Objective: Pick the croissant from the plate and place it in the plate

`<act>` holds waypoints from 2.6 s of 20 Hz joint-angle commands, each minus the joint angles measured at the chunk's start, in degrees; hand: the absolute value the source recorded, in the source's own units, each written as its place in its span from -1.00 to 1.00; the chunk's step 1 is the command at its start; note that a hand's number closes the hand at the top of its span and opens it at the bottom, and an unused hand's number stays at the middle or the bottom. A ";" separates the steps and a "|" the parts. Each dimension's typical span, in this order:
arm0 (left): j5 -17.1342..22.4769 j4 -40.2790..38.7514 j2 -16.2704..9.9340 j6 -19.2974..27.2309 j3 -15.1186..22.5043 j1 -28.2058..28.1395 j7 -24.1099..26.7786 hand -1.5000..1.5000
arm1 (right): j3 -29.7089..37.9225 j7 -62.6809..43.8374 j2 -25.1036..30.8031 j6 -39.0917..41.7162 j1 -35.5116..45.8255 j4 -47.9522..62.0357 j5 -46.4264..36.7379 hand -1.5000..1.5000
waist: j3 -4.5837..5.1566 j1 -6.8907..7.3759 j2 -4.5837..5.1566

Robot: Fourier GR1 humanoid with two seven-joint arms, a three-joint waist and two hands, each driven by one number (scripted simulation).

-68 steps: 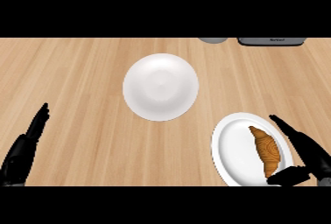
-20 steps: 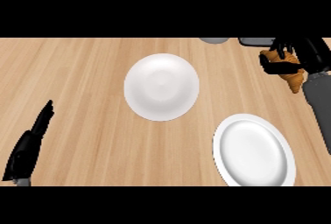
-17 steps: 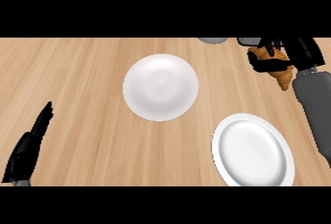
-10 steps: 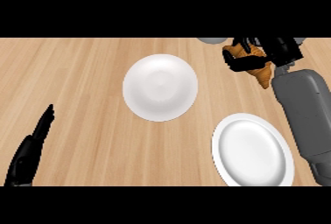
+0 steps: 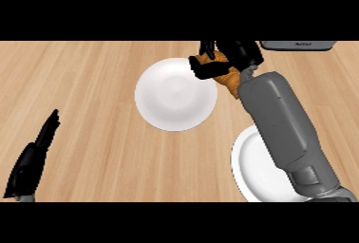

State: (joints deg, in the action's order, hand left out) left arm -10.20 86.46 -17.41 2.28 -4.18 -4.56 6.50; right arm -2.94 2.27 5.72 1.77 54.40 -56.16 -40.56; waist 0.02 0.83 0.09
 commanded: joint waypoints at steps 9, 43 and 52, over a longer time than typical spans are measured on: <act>-1.20 -1.60 1.11 -0.92 0.36 0.45 2.50 0.00 | -7.40 0.71 -5.67 -8.29 8.29 24.74 3.38 1.00 | 0.00 1.82 0.46; -0.98 0.10 0.94 -2.19 -1.85 0.46 1.04 0.00 | 14.56 26.64 9.36 -7.69 1.84 35.71 42.58 -1.00 | -0.12 1.19 0.75; -1.28 0.33 0.67 -2.80 -2.60 -0.13 1.88 0.00 | 14.96 35.63 18.18 1.44 1.30 43.03 40.28 -1.00 | -0.15 1.91 1.00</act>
State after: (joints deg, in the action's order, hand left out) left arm -11.70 86.49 -16.14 -0.17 -5.85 -4.33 8.13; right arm 11.40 34.00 20.32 -0.19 56.34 -15.70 0.17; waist -0.10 2.37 0.95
